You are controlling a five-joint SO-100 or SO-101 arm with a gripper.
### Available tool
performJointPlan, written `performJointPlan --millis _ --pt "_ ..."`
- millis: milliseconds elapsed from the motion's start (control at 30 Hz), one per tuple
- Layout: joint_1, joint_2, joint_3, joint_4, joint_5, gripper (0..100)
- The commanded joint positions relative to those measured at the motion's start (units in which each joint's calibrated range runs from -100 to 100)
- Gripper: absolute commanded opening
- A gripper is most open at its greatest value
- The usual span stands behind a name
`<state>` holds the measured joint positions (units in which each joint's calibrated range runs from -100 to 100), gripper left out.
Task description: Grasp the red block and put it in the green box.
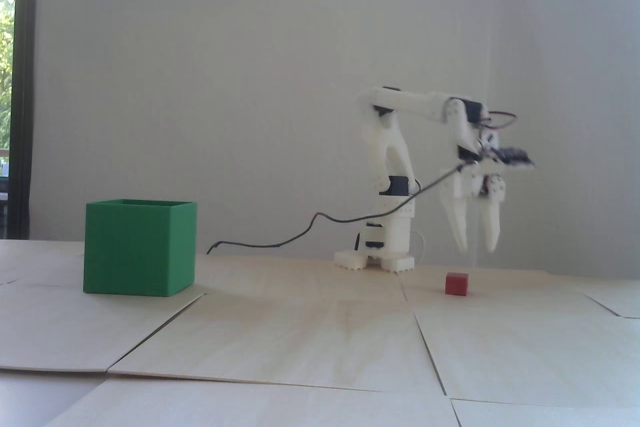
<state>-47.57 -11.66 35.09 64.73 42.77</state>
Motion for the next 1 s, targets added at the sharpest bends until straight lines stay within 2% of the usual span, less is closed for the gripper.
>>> performJointPlan --millis 0,200,533,967 --pt "-0.5 8.5 -10.9 -1.5 -1.0 18" --pt "1.3 14.0 -15.1 -1.3 -4.2 18" --pt "9.0 14.1 -15.1 -0.6 -10.7 17" --pt "13.2 9.6 -26.0 14.5 -10.9 18"
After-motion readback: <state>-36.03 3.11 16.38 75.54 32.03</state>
